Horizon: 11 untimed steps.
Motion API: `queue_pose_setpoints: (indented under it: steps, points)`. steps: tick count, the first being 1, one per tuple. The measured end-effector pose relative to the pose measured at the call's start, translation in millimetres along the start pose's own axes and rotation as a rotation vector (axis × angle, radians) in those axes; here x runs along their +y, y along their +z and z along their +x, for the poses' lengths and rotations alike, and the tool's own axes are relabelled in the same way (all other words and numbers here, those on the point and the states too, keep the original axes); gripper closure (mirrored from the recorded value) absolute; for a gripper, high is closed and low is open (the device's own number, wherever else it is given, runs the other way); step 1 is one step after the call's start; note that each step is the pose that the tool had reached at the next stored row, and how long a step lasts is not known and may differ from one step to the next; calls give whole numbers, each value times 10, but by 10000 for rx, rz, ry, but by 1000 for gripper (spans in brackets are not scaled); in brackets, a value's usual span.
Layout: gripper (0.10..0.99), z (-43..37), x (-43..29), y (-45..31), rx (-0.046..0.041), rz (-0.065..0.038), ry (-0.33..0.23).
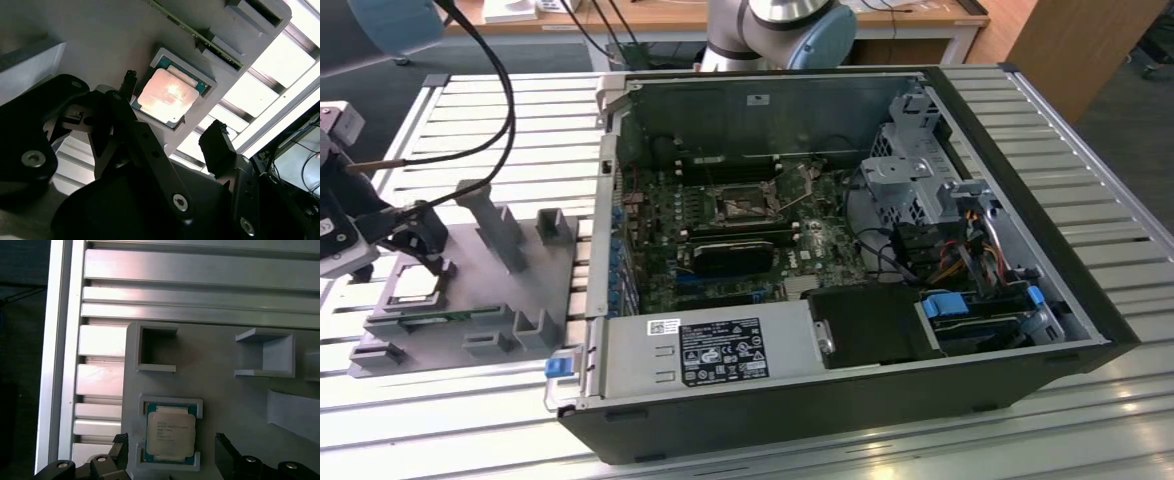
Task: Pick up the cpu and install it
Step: 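Pick up the cpu and move it towards the insertion slot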
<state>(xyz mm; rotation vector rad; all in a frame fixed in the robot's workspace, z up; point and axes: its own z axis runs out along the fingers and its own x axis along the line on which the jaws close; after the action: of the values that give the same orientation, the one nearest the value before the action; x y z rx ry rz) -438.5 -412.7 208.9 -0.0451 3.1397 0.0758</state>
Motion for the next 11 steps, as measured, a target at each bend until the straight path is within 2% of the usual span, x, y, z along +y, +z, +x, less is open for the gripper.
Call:
queue_pose_setpoints:
  steps: [11]
  points:
    - [298,0,-1,29,13,-1,8]
